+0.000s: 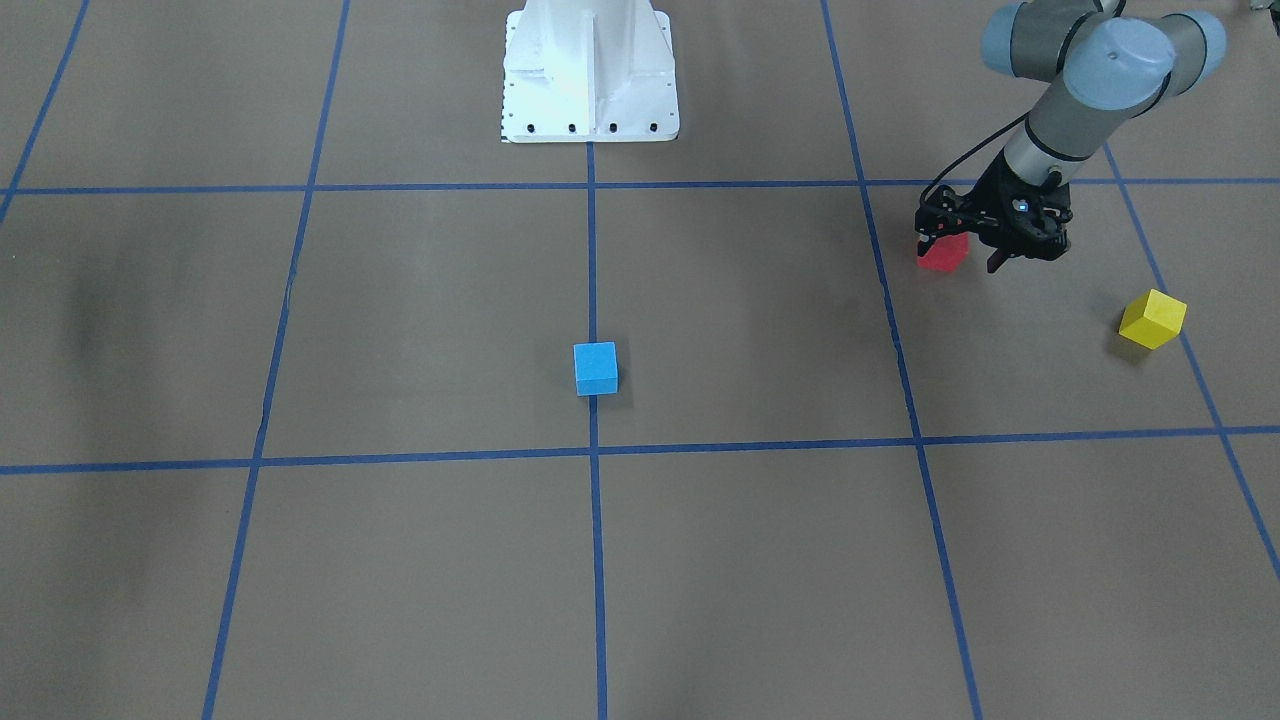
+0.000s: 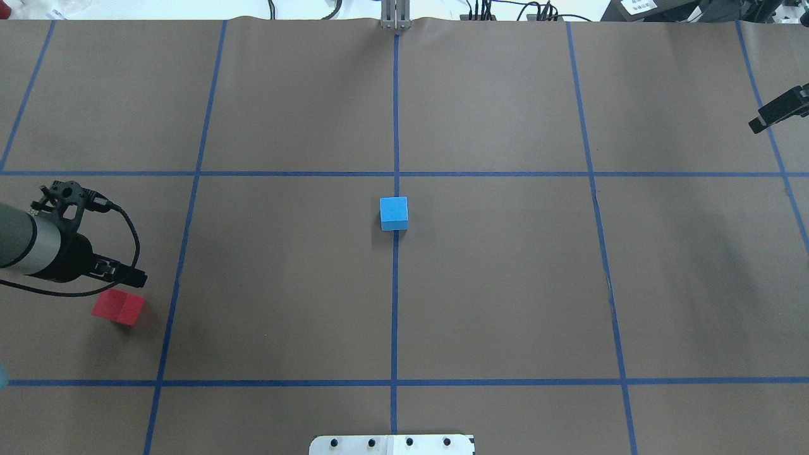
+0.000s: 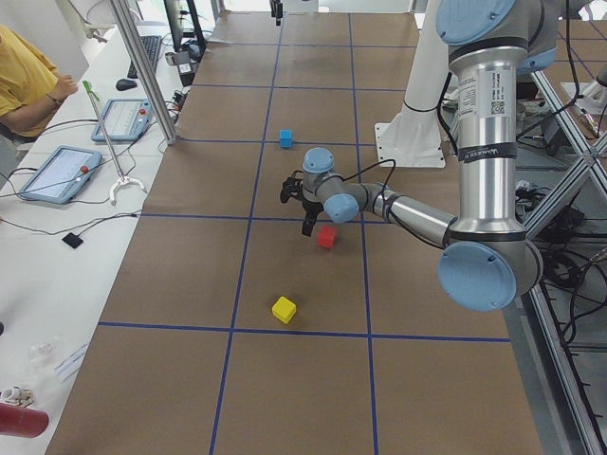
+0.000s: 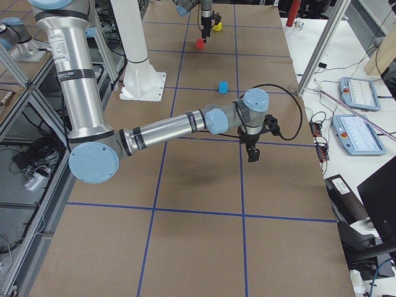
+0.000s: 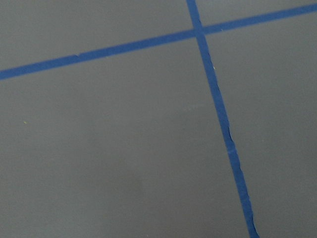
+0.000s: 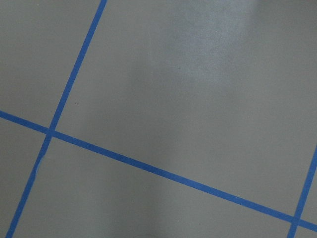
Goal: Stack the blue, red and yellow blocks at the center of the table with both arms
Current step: 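Grasp the red cube with the left gripper while the right arm withdraws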
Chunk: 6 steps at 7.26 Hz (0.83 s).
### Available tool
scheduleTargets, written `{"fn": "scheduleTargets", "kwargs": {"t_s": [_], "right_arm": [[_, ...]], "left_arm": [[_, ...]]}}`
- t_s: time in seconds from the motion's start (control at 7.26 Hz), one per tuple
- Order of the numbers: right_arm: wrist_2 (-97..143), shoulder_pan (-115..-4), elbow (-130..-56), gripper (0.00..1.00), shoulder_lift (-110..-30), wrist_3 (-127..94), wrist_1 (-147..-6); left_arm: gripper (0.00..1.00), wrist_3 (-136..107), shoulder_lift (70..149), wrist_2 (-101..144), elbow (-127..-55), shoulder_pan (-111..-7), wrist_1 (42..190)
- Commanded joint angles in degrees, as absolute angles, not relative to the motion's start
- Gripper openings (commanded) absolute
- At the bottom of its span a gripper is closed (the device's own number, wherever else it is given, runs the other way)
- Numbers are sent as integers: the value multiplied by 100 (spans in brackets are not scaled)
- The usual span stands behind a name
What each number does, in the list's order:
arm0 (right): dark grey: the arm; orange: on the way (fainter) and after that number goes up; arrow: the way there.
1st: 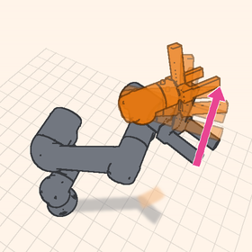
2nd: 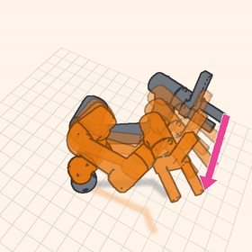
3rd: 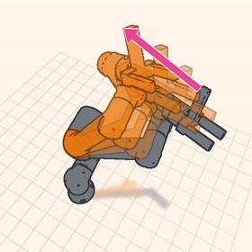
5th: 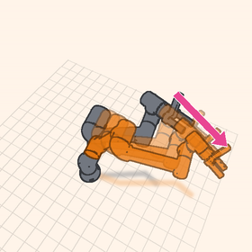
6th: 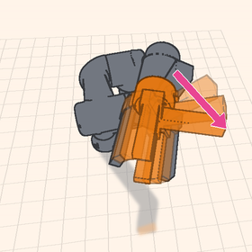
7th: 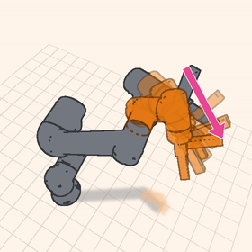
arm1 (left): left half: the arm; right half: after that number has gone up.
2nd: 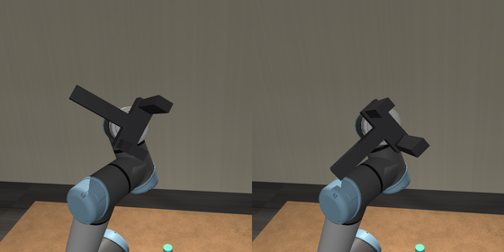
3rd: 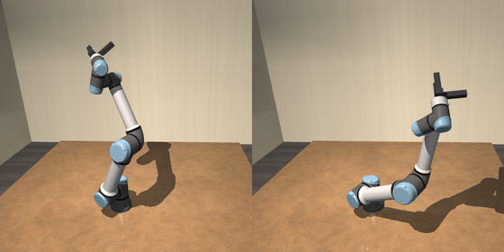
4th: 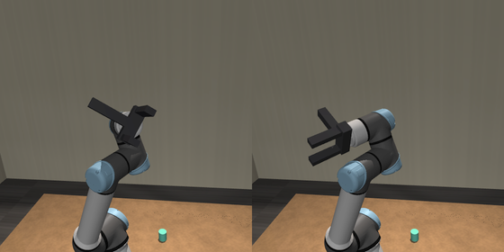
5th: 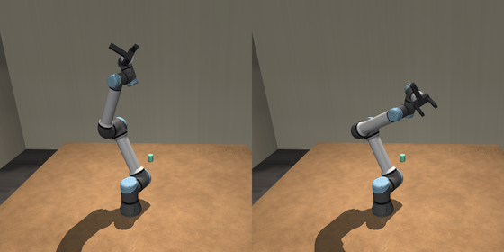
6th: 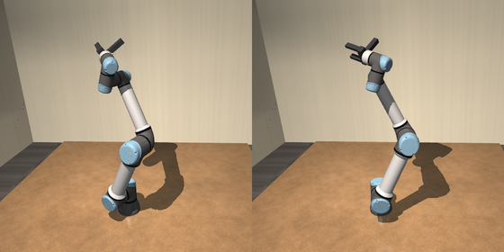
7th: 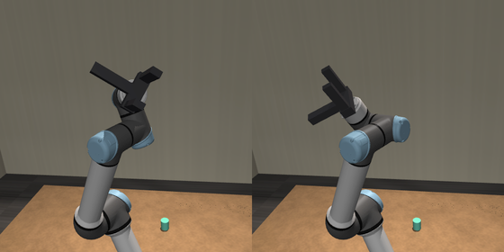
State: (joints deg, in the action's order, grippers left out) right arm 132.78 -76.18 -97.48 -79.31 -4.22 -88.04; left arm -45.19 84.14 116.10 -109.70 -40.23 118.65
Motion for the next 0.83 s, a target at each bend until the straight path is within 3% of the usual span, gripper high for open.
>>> {"fn": "scheduleTargets", "kwargs": {"t_s": [0.0, 0.14, 0.41, 0.55, 0.69], "right_arm": [[13271, -7620, -9730, 100, -7919, -413, -8807], [13271, -7620, -9729, 100, -7919, -413, -8807], [13254, -7620, -9712, 100, -7910, -413, -8807], [13263, -7620, -9712, 100, -7919, -413, -8807], [13263, -7620, -9703, 100, -7936, -457, -8815]], "left_arm": [[100, -4561, 8315, 11522, -10925, -3832, 11839], [95, -4562, 8306, 11531, -10864, -3754, 11830], [12, -4570, 8314, 11540, -10793, -3656, 11839], [0, -4562, 8297, 11531, -10810, -3665, 11830], [0, -4553, 8279, 11610, -10950, -3717, 11804]]}}
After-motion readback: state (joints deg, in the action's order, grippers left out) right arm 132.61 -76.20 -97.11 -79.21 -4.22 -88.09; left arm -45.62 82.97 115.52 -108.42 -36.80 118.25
